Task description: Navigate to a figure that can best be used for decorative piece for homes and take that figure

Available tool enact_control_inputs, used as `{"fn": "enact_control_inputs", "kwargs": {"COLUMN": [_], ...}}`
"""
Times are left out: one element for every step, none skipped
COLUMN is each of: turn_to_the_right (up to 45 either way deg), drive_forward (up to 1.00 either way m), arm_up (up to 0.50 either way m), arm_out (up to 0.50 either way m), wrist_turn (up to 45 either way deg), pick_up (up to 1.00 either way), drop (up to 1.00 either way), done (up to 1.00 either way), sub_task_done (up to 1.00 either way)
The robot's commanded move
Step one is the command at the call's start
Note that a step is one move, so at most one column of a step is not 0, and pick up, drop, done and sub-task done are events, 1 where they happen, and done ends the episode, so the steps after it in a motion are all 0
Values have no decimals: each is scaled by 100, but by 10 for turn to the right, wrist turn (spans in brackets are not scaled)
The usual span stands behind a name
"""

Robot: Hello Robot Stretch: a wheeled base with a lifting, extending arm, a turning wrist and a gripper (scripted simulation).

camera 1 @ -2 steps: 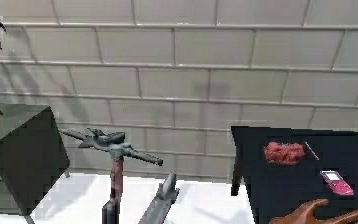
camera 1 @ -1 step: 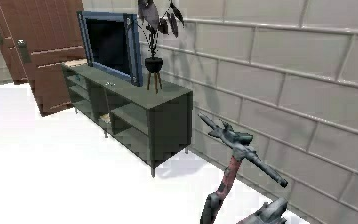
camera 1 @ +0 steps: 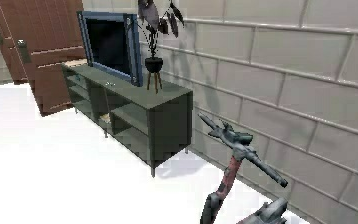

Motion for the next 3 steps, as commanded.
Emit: {"fn": "enact_control_inputs", "kwargs": {"turn_to_the_right": [0,0,0], "drive_forward": [0,0,0], "arm_up": [22,0,0], "arm_out": [0,30,0], "wrist_turn": [0,0,450], "pick_up": [0,0,0], "drop": [0,0,0], "done": [0,0,0], "sub_task_done": [0,0,0]}}
